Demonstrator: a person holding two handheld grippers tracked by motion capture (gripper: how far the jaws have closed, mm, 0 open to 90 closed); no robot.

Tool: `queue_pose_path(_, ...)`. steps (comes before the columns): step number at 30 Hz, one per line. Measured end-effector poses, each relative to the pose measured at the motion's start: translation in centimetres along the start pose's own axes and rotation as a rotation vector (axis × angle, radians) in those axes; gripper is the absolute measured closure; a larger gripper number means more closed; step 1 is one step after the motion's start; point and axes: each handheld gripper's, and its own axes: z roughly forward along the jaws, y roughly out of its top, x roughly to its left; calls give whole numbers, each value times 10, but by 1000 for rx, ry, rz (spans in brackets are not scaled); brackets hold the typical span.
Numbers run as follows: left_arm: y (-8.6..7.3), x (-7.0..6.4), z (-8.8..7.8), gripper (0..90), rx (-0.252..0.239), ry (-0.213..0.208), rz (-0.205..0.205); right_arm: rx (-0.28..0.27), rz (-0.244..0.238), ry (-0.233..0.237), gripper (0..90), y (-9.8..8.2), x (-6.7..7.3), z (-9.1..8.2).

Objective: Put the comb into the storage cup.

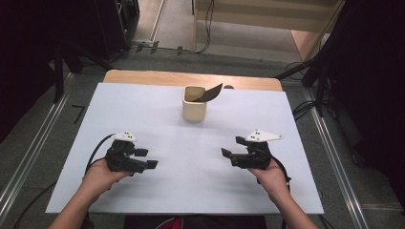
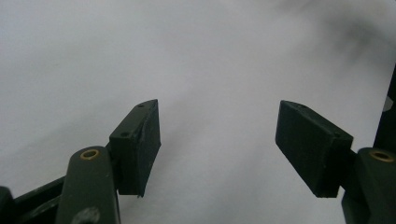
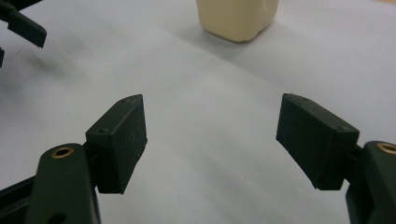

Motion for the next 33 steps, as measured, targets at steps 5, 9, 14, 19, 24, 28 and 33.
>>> queue_pose_path(5,-3,-1,-2,305,-10,-7,0,40,-2,13,227,-8,-2,-7)
queue_pose_path(9,-6,-1,-2,305,-15,-11,0,56,10,18,227,-14,-4,-15)
queue_pose_path(14,-8,-4,-2,305,-12,-12,4,73,12,23,227,-24,-8,-23)
queue_pose_path(19,-11,-6,-3,305,-11,-11,12,85,29,23,227,-31,-12,-31)
queue_pose_path(24,-14,-7,-4,305,-18,-7,7,85,29,12,228,-38,-16,-40)
queue_pose_path(28,-17,-8,-5,305,-16,-9,6,70,35,10,228,-41,-18,-47)
queue_pose_path(33,-19,-9,-6,305,-10,-5,13,74,40,9,228,-46,-22,-52)
